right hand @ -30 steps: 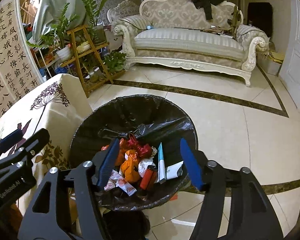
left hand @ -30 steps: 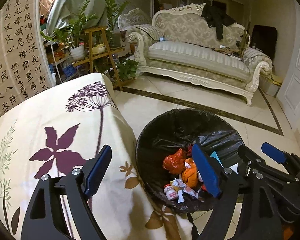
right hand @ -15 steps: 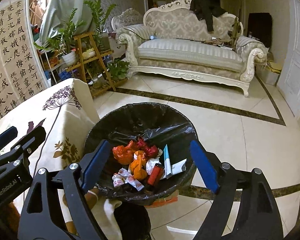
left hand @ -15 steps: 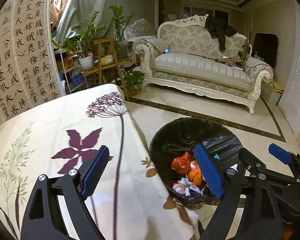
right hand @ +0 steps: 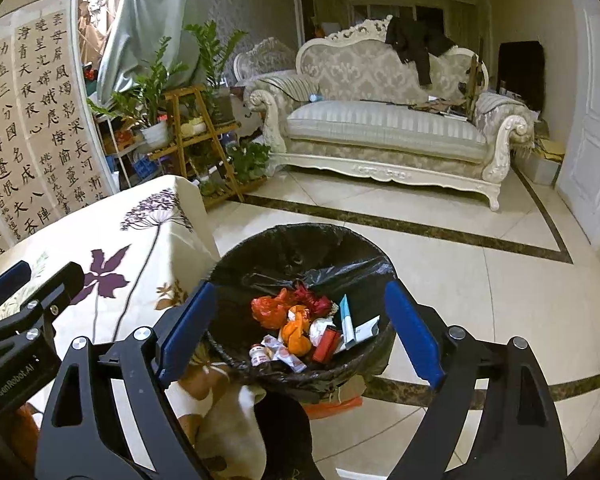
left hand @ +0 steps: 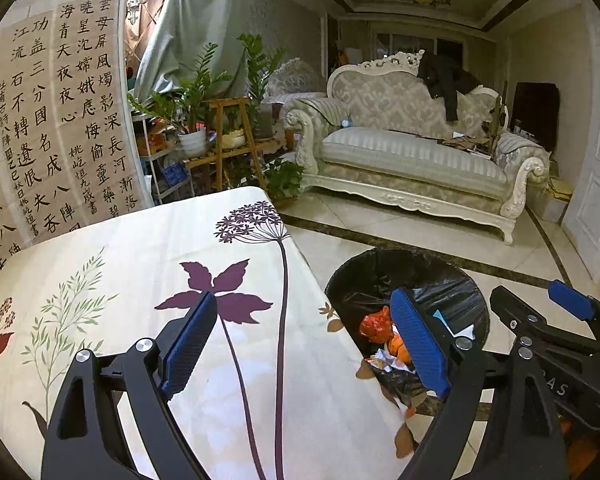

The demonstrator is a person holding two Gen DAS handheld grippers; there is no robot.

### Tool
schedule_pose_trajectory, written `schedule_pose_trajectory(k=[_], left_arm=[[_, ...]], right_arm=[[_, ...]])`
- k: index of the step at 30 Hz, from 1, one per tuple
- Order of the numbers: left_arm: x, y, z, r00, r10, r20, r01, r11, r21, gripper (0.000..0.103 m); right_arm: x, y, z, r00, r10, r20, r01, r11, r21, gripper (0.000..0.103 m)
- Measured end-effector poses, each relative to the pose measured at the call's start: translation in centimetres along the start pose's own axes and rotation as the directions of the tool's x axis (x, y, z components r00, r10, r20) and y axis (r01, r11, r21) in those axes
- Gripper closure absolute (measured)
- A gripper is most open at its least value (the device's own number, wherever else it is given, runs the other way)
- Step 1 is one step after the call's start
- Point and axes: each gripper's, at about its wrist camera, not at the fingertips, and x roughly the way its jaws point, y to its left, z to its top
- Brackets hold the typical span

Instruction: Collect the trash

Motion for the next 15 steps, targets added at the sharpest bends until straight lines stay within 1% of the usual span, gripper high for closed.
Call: schedule_pose_trajectory(k=[6,15], left_arm=[[-1.2,0.7,-0.3,1.0,-0.004,0.013,0.004,1.0,-0.011,0.017],[-1.8,1.1,-0.3,1.0,-0.004,0.024,0.004,1.0,-0.025,0.017]], right_arm=[[-1.6,0.4,-0.2,1.0,0.006,0.026,-0.006,1.0,-0.009,0.017],[-2.2,0.7,-0.3,0.999,0.005,0.038,-0.005,1.0,-0.017,0.017]])
